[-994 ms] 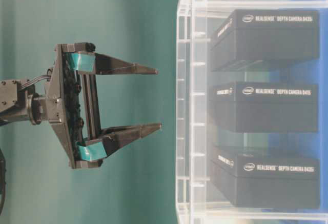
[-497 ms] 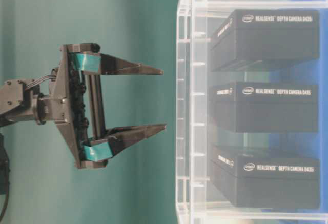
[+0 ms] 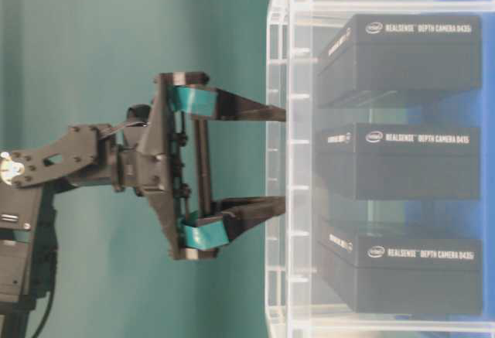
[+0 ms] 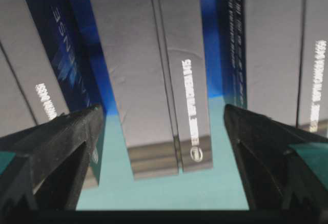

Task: Take the box out of the case with the left arm.
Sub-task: 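Move the open left gripper over the middle black box in the case, then lower the left gripper and close it on the middle box, then lift the middle box straight up out of the case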

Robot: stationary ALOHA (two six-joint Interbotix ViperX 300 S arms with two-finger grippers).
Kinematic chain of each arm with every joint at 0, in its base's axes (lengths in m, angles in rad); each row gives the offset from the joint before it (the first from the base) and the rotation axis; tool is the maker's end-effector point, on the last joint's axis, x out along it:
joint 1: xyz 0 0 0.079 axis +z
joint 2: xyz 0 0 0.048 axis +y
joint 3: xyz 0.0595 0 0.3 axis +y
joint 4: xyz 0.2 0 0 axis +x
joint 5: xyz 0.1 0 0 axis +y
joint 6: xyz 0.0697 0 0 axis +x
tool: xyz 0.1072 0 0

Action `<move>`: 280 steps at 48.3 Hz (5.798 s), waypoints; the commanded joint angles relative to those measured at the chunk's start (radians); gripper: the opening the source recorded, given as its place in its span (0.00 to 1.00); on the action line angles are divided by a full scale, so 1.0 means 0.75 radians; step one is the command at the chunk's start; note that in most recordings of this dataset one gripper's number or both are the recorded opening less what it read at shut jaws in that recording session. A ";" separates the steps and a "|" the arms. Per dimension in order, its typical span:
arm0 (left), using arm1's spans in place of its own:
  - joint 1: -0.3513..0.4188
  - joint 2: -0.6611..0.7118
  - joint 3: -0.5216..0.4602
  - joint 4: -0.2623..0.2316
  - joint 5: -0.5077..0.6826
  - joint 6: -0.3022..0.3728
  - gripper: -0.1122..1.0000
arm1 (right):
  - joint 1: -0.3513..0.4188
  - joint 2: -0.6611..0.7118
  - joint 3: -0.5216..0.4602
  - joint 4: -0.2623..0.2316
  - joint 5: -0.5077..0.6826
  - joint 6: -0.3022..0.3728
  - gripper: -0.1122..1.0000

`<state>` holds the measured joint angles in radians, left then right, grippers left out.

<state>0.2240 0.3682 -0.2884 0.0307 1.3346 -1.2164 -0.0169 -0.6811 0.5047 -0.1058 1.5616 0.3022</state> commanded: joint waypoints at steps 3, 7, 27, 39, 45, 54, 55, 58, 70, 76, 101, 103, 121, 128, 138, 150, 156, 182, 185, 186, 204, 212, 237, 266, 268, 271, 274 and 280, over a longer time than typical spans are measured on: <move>0.004 -0.051 0.018 0.006 -0.063 0.000 0.96 | -0.002 0.002 -0.010 -0.004 -0.016 0.000 0.12; 0.004 -0.051 0.045 0.006 -0.096 -0.002 0.96 | -0.002 0.002 -0.012 -0.004 -0.025 0.000 0.12; 0.004 -0.037 0.131 0.010 -0.196 -0.004 0.96 | -0.002 0.002 -0.006 -0.004 -0.043 0.000 0.12; 0.008 -0.039 0.186 0.018 -0.233 -0.022 0.96 | -0.002 0.002 0.000 -0.004 -0.043 0.000 0.12; 0.008 -0.039 0.205 0.018 -0.262 -0.035 0.96 | -0.002 0.002 0.004 -0.004 -0.043 -0.002 0.12; 0.008 -0.037 0.205 0.018 -0.278 -0.035 0.96 | -0.002 0.002 0.004 -0.004 -0.043 -0.002 0.12; 0.006 -0.037 0.205 0.018 -0.278 -0.035 0.96 | -0.002 0.002 0.004 -0.004 -0.045 -0.002 0.12; 0.008 -0.037 0.205 0.018 -0.278 -0.035 0.96 | -0.002 0.002 0.004 -0.004 -0.045 -0.002 0.12; 0.008 -0.035 0.200 0.018 -0.278 -0.035 0.96 | -0.002 0.002 0.004 -0.004 -0.045 -0.002 0.12; 0.008 -0.035 0.200 0.018 -0.278 -0.035 0.96 | -0.002 0.002 0.004 -0.004 -0.045 -0.002 0.12; 0.004 -0.035 0.192 0.006 -0.272 -0.094 0.65 | -0.002 0.002 0.004 -0.004 -0.045 -0.002 0.12; 0.002 -0.035 0.186 0.006 -0.272 -0.094 0.64 | -0.002 0.002 0.004 -0.004 -0.045 -0.002 0.12; 0.000 -0.053 0.094 -0.004 -0.155 -0.098 0.64 | -0.002 0.002 0.002 -0.004 -0.045 -0.002 0.12; 0.000 -0.063 0.002 -0.008 -0.029 -0.098 0.64 | -0.002 0.002 0.002 -0.004 -0.045 -0.002 0.12; 0.000 -0.065 -0.155 -0.020 0.112 -0.098 0.64 | -0.002 0.002 0.002 -0.004 -0.043 -0.002 0.12; 0.008 -0.078 -0.340 -0.020 0.295 -0.096 0.64 | -0.002 0.002 0.002 -0.027 -0.043 -0.002 0.12; 0.010 -0.090 -0.411 -0.012 0.362 -0.096 0.64 | -0.002 0.002 0.002 -0.041 -0.045 -0.002 0.12; 0.018 -0.123 -0.462 -0.006 0.405 -0.094 0.64 | -0.002 0.002 0.002 -0.043 -0.043 -0.002 0.12; 0.018 -0.123 -0.464 -0.006 0.405 -0.094 0.64 | -0.002 0.002 0.002 -0.043 -0.045 -0.002 0.12; 0.018 -0.123 -0.464 -0.006 0.405 -0.092 0.64 | -0.002 0.002 0.002 -0.043 -0.043 -0.002 0.12; 0.020 -0.123 -0.462 -0.008 0.405 -0.090 0.64 | -0.002 0.002 0.002 -0.043 -0.043 -0.002 0.12; 0.020 -0.123 -0.462 -0.008 0.405 -0.090 0.64 | -0.002 0.002 0.002 -0.043 -0.043 -0.002 0.12; 0.022 -0.125 -0.456 -0.008 0.405 -0.086 0.64 | -0.002 0.002 0.002 -0.041 -0.043 -0.002 0.12; -0.160 -0.157 -0.448 -0.010 0.438 -0.252 0.64 | -0.002 0.002 0.002 -0.043 -0.043 -0.002 0.12; -0.184 -0.157 -0.446 -0.008 0.438 -0.272 0.64 | -0.002 0.002 0.002 -0.043 -0.043 -0.002 0.12; -0.229 -0.153 -0.446 -0.010 0.438 -0.315 0.64 | -0.002 0.002 0.002 -0.043 -0.043 -0.002 0.12; -0.266 -0.153 -0.446 -0.008 0.438 -0.354 0.64 | -0.002 0.002 0.002 -0.043 -0.043 -0.002 0.12; -0.348 -0.153 -0.446 -0.008 0.438 -0.430 0.64 | -0.002 0.002 0.002 -0.043 -0.043 -0.002 0.12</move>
<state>0.0000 0.2991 -0.6075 0.0215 1.6644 -1.5125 -0.0169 -0.6796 0.5185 -0.1350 1.5324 0.3022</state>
